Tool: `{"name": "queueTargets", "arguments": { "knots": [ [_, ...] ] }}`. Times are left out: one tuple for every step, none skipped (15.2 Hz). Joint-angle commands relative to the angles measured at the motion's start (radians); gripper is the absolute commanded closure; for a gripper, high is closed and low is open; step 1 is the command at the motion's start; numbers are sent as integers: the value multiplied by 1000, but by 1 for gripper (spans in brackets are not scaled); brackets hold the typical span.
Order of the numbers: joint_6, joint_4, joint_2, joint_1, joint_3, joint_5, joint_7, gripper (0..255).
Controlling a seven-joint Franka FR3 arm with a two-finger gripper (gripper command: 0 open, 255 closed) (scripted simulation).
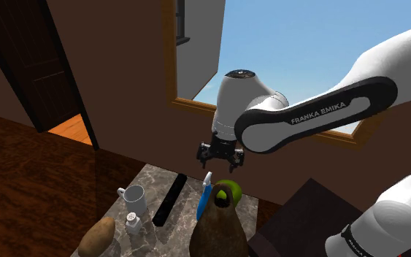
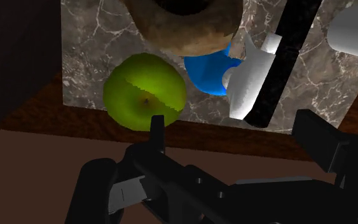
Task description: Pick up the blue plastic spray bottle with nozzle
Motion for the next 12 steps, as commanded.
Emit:
{"name": "queueTargets", "arguments": {
  "knots": [
    [45,50,109,-28,35,-111,144,0],
    [51,59,128,-26,34,-132,169,0],
    [64,54,139,-23,32,-143,177,0],
    [77,48,150,-22,32,-155,186,0],
    [90,43,162,-21,31,-167,195,0],
    [103,39,174,-20,31,-180,204,0],
    [116,34,186,-19,30,-194,213,0],
    [128,30,198,-17,28,-208,224,0],
    [148,24,218,-15,25,-231,240,0],
    [148,24,218,-14,24,-231,240,0],
    [148,24,218,-14,24,-231,240,0],
    [147,25,218,-14,24,-230,239,255]
  ]
}}
